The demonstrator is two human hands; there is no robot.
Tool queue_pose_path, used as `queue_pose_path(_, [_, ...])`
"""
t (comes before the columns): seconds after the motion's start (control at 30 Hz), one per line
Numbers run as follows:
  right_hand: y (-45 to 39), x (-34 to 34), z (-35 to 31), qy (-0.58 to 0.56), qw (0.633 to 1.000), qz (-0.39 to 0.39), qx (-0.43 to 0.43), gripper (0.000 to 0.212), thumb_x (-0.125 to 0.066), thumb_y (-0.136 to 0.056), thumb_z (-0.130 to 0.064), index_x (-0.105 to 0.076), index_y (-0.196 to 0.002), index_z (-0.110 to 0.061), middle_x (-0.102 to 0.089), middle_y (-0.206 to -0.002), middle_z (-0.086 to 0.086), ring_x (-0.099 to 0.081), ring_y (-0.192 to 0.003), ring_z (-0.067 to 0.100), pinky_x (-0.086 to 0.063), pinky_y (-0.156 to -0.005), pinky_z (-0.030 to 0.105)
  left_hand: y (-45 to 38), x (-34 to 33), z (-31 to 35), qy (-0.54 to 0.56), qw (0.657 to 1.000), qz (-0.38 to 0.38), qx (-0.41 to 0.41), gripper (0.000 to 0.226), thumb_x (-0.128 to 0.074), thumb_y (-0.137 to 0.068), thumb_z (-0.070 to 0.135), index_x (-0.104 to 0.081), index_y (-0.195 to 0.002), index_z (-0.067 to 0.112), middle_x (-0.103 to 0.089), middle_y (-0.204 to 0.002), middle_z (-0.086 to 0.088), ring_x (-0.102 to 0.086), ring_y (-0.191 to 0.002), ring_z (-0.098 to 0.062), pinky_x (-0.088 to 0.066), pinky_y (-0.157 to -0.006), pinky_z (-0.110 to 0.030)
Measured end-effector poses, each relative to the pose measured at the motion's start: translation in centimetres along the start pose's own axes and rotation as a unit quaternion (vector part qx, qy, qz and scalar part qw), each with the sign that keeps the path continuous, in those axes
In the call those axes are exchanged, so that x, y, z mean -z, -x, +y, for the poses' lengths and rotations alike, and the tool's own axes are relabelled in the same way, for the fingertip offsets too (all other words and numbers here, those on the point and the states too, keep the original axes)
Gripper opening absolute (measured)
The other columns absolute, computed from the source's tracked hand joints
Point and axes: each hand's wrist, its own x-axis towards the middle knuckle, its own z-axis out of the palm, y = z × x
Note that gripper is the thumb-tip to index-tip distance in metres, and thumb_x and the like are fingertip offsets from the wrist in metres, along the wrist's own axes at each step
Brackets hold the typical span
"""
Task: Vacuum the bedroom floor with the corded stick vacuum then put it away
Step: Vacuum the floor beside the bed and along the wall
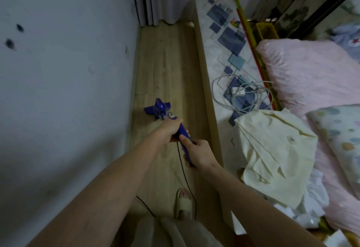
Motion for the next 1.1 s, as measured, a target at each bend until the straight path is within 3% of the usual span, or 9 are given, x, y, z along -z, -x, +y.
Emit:
queue_pose_path(0.2, [-8.0, 0.0, -2.9, 0.017, 0.999, -0.028, 0.005, 0.034, -0.053, -0.096, -0.043, -0.057, -0.089, -0.009, -0.055, -0.062, 0.003, -0.049, -0.047, 0.014, -0.045, -0.047, 0.027, -6.6, 0.5, 4.3, 0.004, 1.000, 0.017, -0.017, 0.020, -0.044, -0.101, 0.022, -0.051, -0.103, 0.003, -0.062, -0.075, -0.011, -0.062, -0.059, -0.020, -0.051, -0.043, -0.025])
queue_pose_path(0.33, [-12.7, -1.3, -4.6, 0.054, 0.998, -0.032, 0.022, 0.035, -0.051, -0.097, -0.042, -0.053, -0.080, -0.012, -0.053, -0.059, 0.003, -0.048, -0.044, 0.012, -0.044, -0.045, 0.025, -10.9, 1.9, 6.4, 0.015, 0.999, 0.034, -0.013, 0.023, -0.044, -0.102, 0.025, -0.053, -0.095, 0.004, -0.063, -0.078, -0.011, -0.063, -0.065, -0.022, -0.056, -0.061, -0.033])
queue_pose_path(0.5, [-16.9, -2.8, -6.5, 0.065, 0.997, -0.023, 0.031, 0.040, -0.049, -0.097, -0.047, -0.055, -0.081, -0.010, -0.055, -0.060, 0.005, -0.049, -0.043, 0.014, -0.045, -0.049, 0.030, -14.0, 2.9, 9.0, 0.039, 0.998, 0.048, -0.032, 0.028, -0.044, -0.102, 0.027, -0.052, -0.085, 0.006, -0.062, -0.074, -0.010, -0.061, -0.064, -0.021, -0.055, -0.072, -0.036])
queue_pose_path(0.9, [-11.1, 0.1, -6.5, 0.056, 0.997, -0.046, 0.009, 0.036, -0.050, -0.097, -0.043, -0.054, -0.086, -0.010, -0.054, -0.061, 0.004, -0.050, -0.048, 0.015, -0.044, -0.048, 0.027, -8.6, 0.7, 7.2, 0.021, 0.998, 0.055, -0.031, 0.028, -0.044, -0.101, 0.027, -0.053, -0.084, 0.008, -0.065, -0.076, -0.011, -0.064, -0.072, -0.024, -0.056, -0.088, -0.044])
queue_pose_path(1.0, [-8.0, 1.7, -6.6, 0.069, 0.996, -0.054, 0.002, 0.036, -0.050, -0.097, -0.042, -0.056, -0.087, -0.008, -0.056, -0.064, 0.006, -0.051, -0.053, 0.017, -0.045, -0.053, 0.029, -5.9, -0.4, 6.5, 0.024, 0.999, 0.037, -0.020, 0.026, -0.044, -0.100, 0.028, -0.054, -0.090, 0.006, -0.064, -0.075, -0.009, -0.063, -0.066, -0.021, -0.058, -0.075, -0.039])
queue_pose_path(1.1, [-5.2, 3.0, -6.9, 0.092, 0.995, -0.049, -0.002, 0.039, -0.050, -0.097, -0.044, -0.057, -0.088, -0.007, -0.057, -0.064, 0.005, -0.052, -0.048, 0.014, -0.045, -0.049, 0.025, -3.2, -1.1, 6.1, 0.034, 0.999, 0.022, -0.008, 0.021, -0.044, -0.101, 0.024, -0.051, -0.095, 0.005, -0.062, -0.070, -0.010, -0.062, -0.057, -0.020, -0.055, -0.061, -0.034])
